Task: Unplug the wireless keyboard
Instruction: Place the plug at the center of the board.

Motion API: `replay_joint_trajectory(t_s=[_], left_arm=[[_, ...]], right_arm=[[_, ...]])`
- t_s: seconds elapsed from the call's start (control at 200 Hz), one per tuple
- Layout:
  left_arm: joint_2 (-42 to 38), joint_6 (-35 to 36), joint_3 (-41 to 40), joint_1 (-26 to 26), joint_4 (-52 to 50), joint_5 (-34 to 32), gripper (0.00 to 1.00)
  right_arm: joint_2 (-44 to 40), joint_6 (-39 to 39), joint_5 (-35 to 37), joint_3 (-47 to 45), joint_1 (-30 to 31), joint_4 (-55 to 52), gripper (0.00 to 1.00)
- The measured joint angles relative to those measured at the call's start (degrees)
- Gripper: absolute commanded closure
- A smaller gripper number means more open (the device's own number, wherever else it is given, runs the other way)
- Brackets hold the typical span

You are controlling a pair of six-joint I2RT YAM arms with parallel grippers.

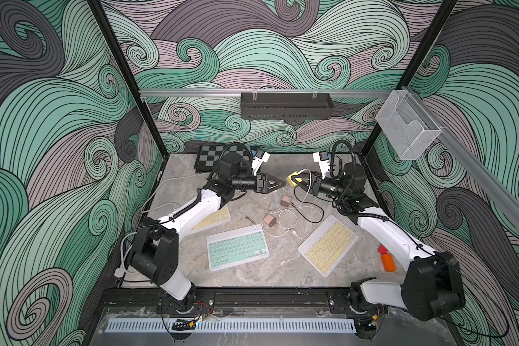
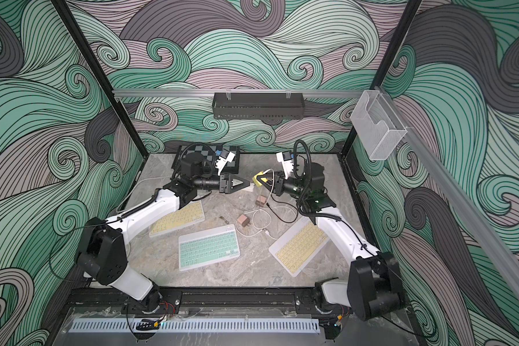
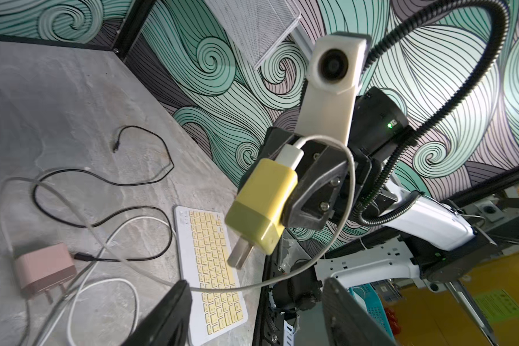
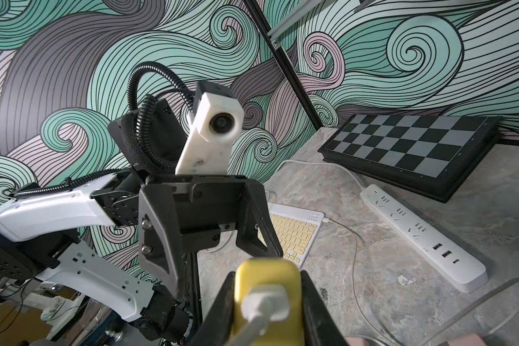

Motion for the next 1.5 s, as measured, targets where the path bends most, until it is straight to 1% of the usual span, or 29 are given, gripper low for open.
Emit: replay_joint_trajectory(t_s=[0.065, 0.2, 0.3, 0.47, 0.7, 0.74, 0.911, 0.976, 1.071, 1.206, 1.291, 1.396, 1.501], left_arm=[[1.2, -1.1, 0.0, -1.1, 2.8, 0.9, 0.34], [3.1, -2.3, 0.5, -2.4, 6.1, 2.1, 0.36], [3.3, -2.9, 0.5, -2.6, 7.3, 2.3, 0.38], [3.9, -5.4, 1.0, -2.6, 11.6, 2.5, 0.44], [6.0, -8.0, 2.8, -2.7, 15.3, 2.6, 0.45], [6.1, -8.0, 3.0, -2.7, 15.3, 2.6, 0.42], [6.1, -6.5, 2.9, -2.3, 13.1, 1.2, 0.4], [5.8, -5.0, 2.9, -2.3, 10.4, 0.5, 0.39], [4.3, -1.8, 2.5, -1.5, 4.6, -1.2, 0.3], [-3.0, 3.6, -2.6, 1.1, -5.2, -8.7, 0.31], [-8.2, 6.6, -5.6, 2.6, -10.5, -13.3, 0.31], [-12.5, 8.5, -8.9, 3.2, -14.0, -17.5, 0.31], [-13.7, 9.1, -11.3, 3.2, -15.9, -20.2, 0.31]], right_arm=[[0.0, 0.9, -0.6, 0.0, 0.0, 0.7, 1.0], [0.1, 4.6, -1.3, 0.0, 0.0, 3.2, 1.0], [0.6, 8.0, -1.7, 0.0, 0.0, 6.4, 1.0], [1.8, 13.1, -2.4, -0.3, 0.1, 11.7, 1.0], [1.9, 15.7, -2.7, -0.6, 0.1, 14.8, 1.0], [1.9, 15.6, -2.6, -0.6, 0.1, 14.5, 1.0], [2.4, 15.3, -2.4, -1.4, 0.1, 13.4, 1.0], [2.8, 15.2, -1.9, -1.9, 0.1, 12.7, 1.0], [3.2, 13.5, 0.7, -1.9, 0.0, 7.7, 1.0], [3.8, 10.3, 5.1, -3.5, -0.5, 0.5, 1.0], [5.9, 9.2, 6.7, -4.6, -0.5, -2.6, 1.0], [10.2, 7.8, 7.3, -5.4, 0.5, -5.2, 1.0], [13.7, 5.0, 9.7, -5.2, 2.6, -9.6, 1.0]])
